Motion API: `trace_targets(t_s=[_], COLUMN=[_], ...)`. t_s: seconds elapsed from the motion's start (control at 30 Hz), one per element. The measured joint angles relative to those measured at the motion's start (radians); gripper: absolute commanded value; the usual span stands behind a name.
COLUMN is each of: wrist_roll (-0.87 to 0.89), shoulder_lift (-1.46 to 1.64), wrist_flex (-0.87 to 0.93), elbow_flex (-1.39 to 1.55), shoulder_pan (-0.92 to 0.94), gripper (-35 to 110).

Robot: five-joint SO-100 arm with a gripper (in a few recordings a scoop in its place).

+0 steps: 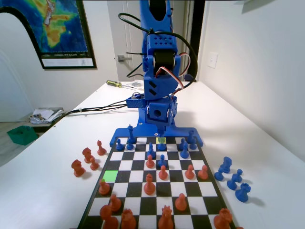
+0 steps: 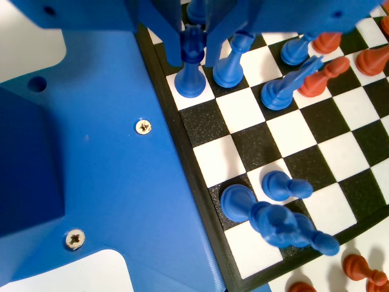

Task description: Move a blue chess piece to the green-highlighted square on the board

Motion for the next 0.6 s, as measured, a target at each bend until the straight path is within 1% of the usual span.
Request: trace_targets(t_s=[0.23, 0.33, 0.6], wrist_roll=[0.000, 0.003, 0.009], shoulder_lift=[0.000, 0.000, 0.020], wrist_flex=[0.011, 0.087, 0.382], elbow_flex=[-0.005, -0.043, -0.224], shoulder_pan=[0.000, 0.002, 0.011], gripper=[1, 1, 1])
